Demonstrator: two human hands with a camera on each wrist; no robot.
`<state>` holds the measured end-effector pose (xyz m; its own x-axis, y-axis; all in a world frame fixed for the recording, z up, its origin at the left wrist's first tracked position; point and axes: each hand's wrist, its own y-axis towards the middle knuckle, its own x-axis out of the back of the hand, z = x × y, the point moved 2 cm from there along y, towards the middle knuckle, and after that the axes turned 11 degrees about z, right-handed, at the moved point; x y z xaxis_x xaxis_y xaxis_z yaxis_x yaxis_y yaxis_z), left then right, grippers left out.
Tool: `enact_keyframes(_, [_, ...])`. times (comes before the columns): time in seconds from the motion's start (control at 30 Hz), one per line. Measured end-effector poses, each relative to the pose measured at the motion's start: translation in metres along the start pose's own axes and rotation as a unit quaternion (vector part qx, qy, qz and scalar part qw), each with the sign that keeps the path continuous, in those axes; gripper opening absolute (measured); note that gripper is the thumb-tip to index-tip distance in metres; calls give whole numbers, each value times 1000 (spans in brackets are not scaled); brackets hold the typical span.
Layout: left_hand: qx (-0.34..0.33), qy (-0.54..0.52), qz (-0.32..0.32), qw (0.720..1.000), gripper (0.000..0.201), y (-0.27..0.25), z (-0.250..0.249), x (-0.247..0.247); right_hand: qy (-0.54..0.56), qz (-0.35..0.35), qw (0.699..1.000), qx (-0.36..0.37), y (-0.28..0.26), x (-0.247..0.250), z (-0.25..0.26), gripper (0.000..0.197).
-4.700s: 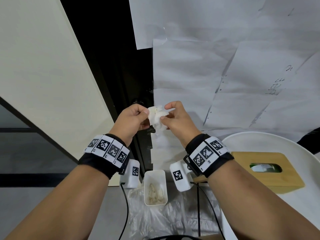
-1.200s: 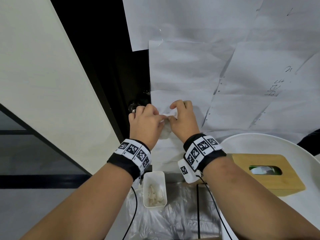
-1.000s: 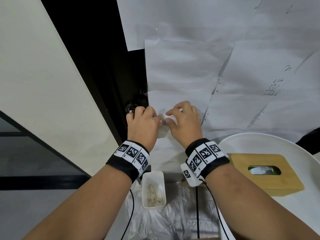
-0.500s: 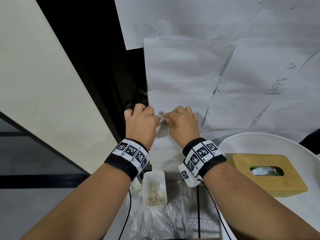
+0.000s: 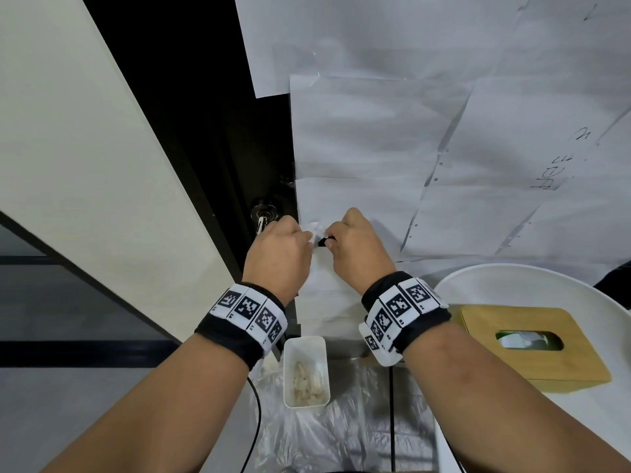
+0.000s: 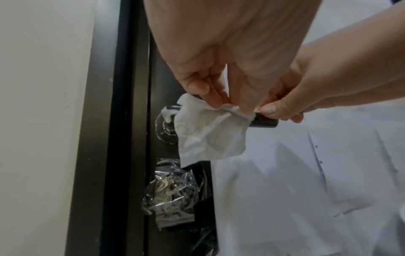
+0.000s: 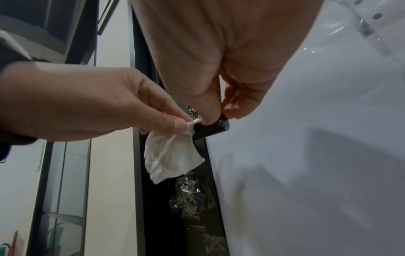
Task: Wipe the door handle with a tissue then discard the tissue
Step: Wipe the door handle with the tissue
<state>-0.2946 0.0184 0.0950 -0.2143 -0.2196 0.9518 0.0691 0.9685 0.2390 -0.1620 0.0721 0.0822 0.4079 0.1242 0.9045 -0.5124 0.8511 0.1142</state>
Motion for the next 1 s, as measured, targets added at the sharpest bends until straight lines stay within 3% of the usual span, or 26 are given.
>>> enact_keyframes(0.27, [10, -11, 21, 1000, 7, 6, 10, -10, 2, 72, 997, 6, -3, 8, -2, 18])
enact_keyframes(0.43, [-15, -14, 34, 999, 7, 11, 0, -11, 52, 31, 998, -27, -8, 12, -7, 34])
enact_keyframes(0.57, [-52, -41, 34, 997, 22, 13, -13, -18, 47, 12, 998, -47, -11, 13, -12, 27])
enact_keyframes(0.73, [-56, -64, 38, 996, 8, 18, -27, -20, 56, 0, 998, -38, -12, 21, -13, 22])
enact_keyframes(0.87, [-41, -59, 25, 997, 10, 14, -19, -17, 51, 26, 998, -10, -9, 16, -8, 15])
enact_keyframes(1.0, [-32, -36, 20, 999, 11, 7, -5, -11, 38, 29, 999, -2, -7, 10, 0, 21])
